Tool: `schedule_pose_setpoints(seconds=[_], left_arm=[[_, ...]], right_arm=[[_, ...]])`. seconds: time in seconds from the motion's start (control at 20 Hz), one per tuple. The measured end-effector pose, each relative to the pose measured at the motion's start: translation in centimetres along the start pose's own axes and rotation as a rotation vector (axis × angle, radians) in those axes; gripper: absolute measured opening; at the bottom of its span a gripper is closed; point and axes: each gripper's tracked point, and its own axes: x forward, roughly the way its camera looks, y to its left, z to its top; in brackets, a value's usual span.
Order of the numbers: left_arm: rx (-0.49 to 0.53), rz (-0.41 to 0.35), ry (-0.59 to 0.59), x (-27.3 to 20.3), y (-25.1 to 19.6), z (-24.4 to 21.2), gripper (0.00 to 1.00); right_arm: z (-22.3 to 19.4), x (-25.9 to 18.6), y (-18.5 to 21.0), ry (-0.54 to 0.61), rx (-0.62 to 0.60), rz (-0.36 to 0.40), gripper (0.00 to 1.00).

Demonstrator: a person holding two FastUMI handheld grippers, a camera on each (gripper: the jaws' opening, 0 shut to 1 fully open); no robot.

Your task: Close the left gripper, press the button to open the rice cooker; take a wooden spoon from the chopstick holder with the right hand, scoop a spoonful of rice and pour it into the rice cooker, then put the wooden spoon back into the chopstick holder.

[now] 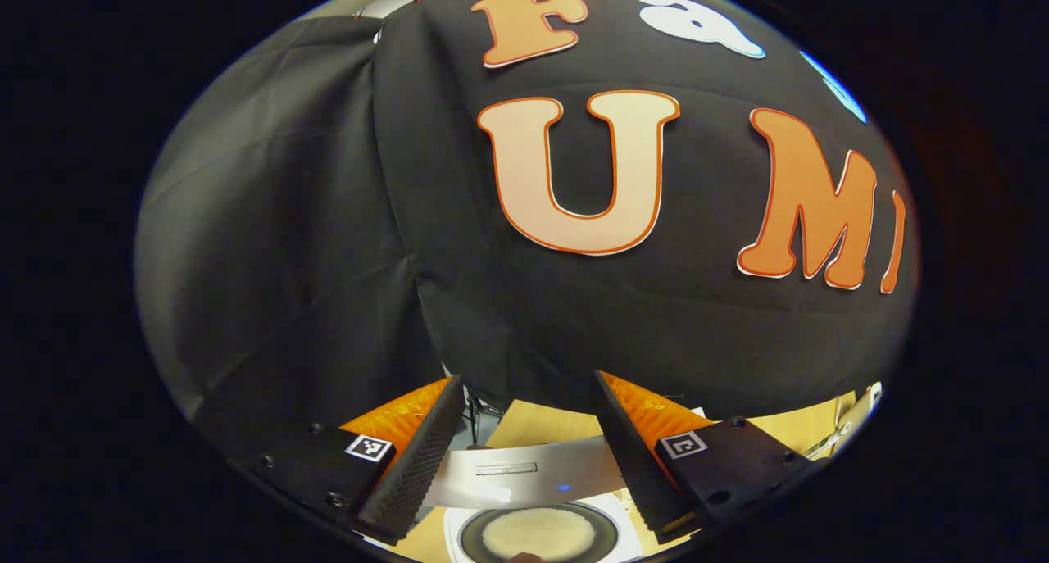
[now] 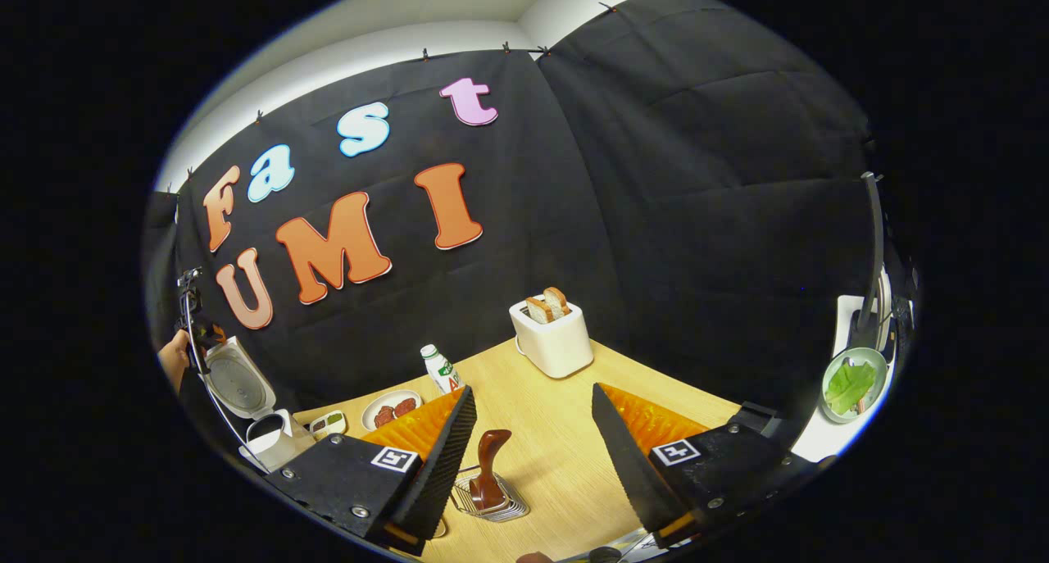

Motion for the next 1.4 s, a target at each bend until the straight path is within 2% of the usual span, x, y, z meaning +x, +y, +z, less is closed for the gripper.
schedule_pose_setpoints(seconds=[0.35,0.6,1.1,1.35,1.4], left_arm=[[-0.078,-0.028,0.248,-6.4,-0.3,-7.1,1.0],[-0.047,-0.022,0.387,-10.5,-1.0,-12.0,1.0],[-0.013,0.01,0.495,-13.1,-1.3,-22.0,1.0],[-0.001,0.043,0.584,-12.8,-1.0,-28.0,1.0],[-0.001,0.046,0.56,-12.8,-0.8,-27.8,1.0]], right_arm=[[-0.5,2.1,1.6,0.048,-0.046,0.081,0.89],[-0.5,4.3,4.6,0.067,-0.063,0.176,0.89],[-1.2,6.3,9.6,0.098,-0.096,0.335,0.89],[-1.4,6.3,10.4,0.103,-0.14,0.35,0.89],[-1.4,6.3,10.2,0.103,-0.153,0.348,0.88]])
